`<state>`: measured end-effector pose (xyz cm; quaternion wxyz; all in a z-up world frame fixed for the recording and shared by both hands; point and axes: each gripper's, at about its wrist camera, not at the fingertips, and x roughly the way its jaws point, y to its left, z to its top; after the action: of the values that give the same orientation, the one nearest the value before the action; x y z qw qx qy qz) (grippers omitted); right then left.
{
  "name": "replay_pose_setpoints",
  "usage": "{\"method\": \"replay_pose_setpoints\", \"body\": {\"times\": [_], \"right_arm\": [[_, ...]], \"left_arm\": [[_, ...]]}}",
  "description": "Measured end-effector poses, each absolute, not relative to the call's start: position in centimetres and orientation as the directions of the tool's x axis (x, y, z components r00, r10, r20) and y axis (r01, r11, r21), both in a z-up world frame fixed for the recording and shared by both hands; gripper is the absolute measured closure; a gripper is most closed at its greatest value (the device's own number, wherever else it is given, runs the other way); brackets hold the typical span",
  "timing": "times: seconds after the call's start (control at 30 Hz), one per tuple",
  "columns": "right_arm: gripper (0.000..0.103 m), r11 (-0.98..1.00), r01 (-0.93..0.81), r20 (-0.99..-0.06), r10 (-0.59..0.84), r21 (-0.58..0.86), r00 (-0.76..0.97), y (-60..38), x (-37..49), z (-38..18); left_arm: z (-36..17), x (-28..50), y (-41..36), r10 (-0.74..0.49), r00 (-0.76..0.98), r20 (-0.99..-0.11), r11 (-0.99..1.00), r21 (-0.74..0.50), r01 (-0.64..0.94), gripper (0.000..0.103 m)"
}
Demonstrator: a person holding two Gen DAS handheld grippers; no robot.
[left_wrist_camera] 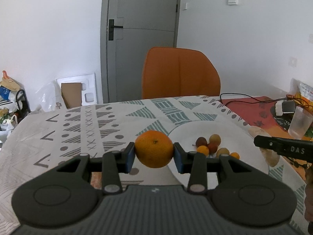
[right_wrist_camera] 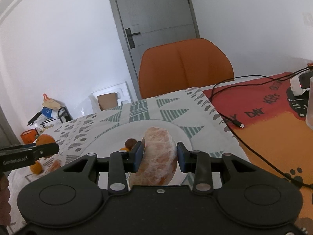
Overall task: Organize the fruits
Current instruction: 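Carry the orange and peeled tangerine over the white plate with both tools, then lower both tools onto the plate and open them to release the fruits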
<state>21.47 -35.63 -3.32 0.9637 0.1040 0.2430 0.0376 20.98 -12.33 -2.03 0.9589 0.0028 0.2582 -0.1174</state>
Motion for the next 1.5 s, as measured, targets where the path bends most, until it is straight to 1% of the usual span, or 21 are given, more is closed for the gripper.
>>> {"method": "replay_pose_setpoints", "body": {"times": [0.43, 0.53, 0.8, 1.1, 1.23, 1.37, 1.5], "right_arm": [[0.068, 0.978, 0.007, -0.507, 0.102, 0.209, 0.856, -35.6, 24.7, -4.8], [0.066, 0.976, 0.01, -0.522, 0.109, 0.219, 0.846, -35.6, 25.0, -5.3], [0.064, 0.976, 0.008, -0.487, 0.102, 0.219, 0.868, -35.7, 23.0, -4.1], [0.062, 0.97, 0.038, -0.5, 0.09, 0.239, 0.861, -36.4, 21.0, -4.6], [0.061, 0.968, 0.051, -0.489, 0.078, 0.246, 0.869, -36.6, 20.1, -4.4], [0.056, 0.967, 0.05, -0.475, 0.078, 0.251, 0.877, -36.5, 19.4, -4.3], [0.056, 0.965, 0.04, -0.478, 0.092, 0.258, 0.874, -36.1, 19.4, -4.4]], "left_arm": [[-3.3, 23.4, -13.9, -0.252, 0.813, -0.525, 0.964, -0.066, 0.257, 0.063], [-3.5, 23.8, -14.0, -0.255, 0.808, -0.532, 0.963, -0.067, 0.26, 0.063], [-4.0, 24.6, -14.8, -0.278, 0.795, -0.539, 0.957, -0.081, 0.279, 0.063], [-4.3, 24.4, -17.0, -0.329, 0.769, -0.548, 0.937, -0.092, 0.336, 0.063], [-4.2, 24.2, -18.0, -0.346, 0.76, -0.55, 0.929, -0.086, 0.361, 0.063], [-4.4, 24.3, -18.5, -0.338, 0.756, -0.561, 0.929, -0.073, 0.362, 0.062], [-4.4, 24.1, -18.3, -0.312, 0.77, -0.557, 0.94, -0.063, 0.336, 0.063]]}}
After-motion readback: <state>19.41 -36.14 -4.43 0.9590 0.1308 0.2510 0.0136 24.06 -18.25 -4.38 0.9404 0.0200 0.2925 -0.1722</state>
